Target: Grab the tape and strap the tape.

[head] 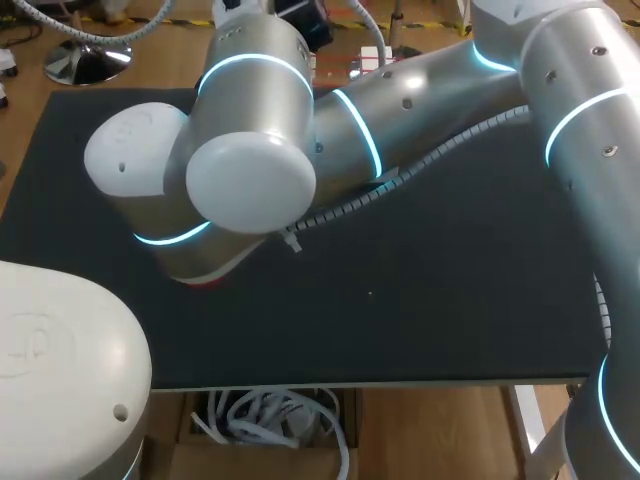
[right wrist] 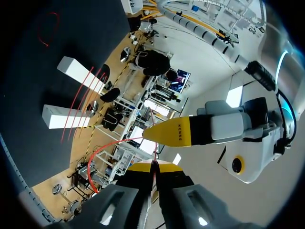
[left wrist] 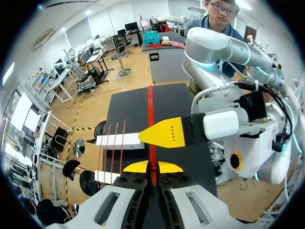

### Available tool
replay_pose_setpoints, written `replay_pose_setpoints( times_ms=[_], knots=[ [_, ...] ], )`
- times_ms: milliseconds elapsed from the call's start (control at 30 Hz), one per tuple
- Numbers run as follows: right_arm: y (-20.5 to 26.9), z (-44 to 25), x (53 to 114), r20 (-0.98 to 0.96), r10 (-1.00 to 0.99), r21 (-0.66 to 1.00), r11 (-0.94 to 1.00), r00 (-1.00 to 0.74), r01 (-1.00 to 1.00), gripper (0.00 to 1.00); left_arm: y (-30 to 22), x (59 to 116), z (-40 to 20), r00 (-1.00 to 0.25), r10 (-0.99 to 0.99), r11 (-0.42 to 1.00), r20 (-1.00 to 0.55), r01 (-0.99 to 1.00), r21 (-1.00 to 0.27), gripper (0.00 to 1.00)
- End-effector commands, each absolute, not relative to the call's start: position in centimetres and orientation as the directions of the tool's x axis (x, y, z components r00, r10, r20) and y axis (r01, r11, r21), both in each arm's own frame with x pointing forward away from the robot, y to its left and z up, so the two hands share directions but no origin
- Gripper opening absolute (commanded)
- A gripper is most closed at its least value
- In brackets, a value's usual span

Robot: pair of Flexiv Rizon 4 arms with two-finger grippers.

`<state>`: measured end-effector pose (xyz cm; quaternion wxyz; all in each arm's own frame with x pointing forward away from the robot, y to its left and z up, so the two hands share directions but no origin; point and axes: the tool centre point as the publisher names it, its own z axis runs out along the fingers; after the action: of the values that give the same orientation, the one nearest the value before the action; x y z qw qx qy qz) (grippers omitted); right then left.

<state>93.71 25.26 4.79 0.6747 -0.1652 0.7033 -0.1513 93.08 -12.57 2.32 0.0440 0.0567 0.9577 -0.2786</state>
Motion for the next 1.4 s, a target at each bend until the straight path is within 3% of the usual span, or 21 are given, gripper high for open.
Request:
replay_pose_setpoints(
  times_ms=[33, 667, 800, 867, 1000, 1033, 1067, 1333, 1400],
  knots=[
    [25.5, 4.8, 93.7, -0.897, -0.439, -0.439, 0.898, -0.039, -0.026, 0.00, -12.6, 93.1, 2.5, -0.990, 0.085, 0.840, -0.113, 0.132, -0.526, 0.00],
    [24.7, 5.6, 93.2, -0.904, -0.425, -0.425, 0.905, -0.042, -0.006, 0.01, -12.6, 93.1, 2.5, -0.990, 0.085, 0.840, -0.113, 0.132, -0.526, 0.00],
    [24.7, 5.6, 93.0, -0.904, -0.425, -0.425, 0.905, -0.042, -0.007, 0.25, -12.6, 93.1, 2.5, -0.990, 0.085, 0.840, -0.113, 0.132, -0.526, 0.00],
    [24.7, 5.6, 92.9, -0.904, -0.426, -0.426, 0.905, -0.042, -0.008, 0.18, -12.6, 93.1, 2.5, -0.990, 0.085, 0.840, -0.113, 0.132, -0.526, 0.00],
    [24.7, 5.7, 92.6, -0.904, -0.426, -0.426, 0.905, -0.043, -0.013, 0.14, -12.6, 93.1, 2.5, -0.990, 0.085, 0.840, -0.113, 0.132, -0.526, 0.00],
    [24.7, 5.7, 92.5, -0.904, -0.426, -0.425, 0.905, -0.043, -0.015, 0.10, -12.6, 93.1, 2.5, -0.990, 0.085, 0.840, -0.113, 0.132, -0.526, 0.00],
    [24.8, 5.8, 92.3, -0.904, -0.425, -0.424, 0.905, -0.043, -0.018, 0.00, -12.6, 93.1, 2.5, -0.990, 0.085, 0.840, -0.113, 0.132, -0.526, 0.00],
    [24.9, 6.1, 90.9, -0.906, -0.421, -0.420, 0.907, -0.043, -0.046, 0.15, -12.6, 93.1, 2.5, -0.990, 0.085, 0.840, -0.113, 0.132, -0.526, 0.00],
    [24.9, 6.1, 90.6, -0.905, -0.422, -0.420, 0.906, -0.043, -0.052, 0.14, -12.6, 93.1, 2.5, -0.990, 0.085, 0.840, -0.113, 0.132, -0.526, 0.00]
  ],
)
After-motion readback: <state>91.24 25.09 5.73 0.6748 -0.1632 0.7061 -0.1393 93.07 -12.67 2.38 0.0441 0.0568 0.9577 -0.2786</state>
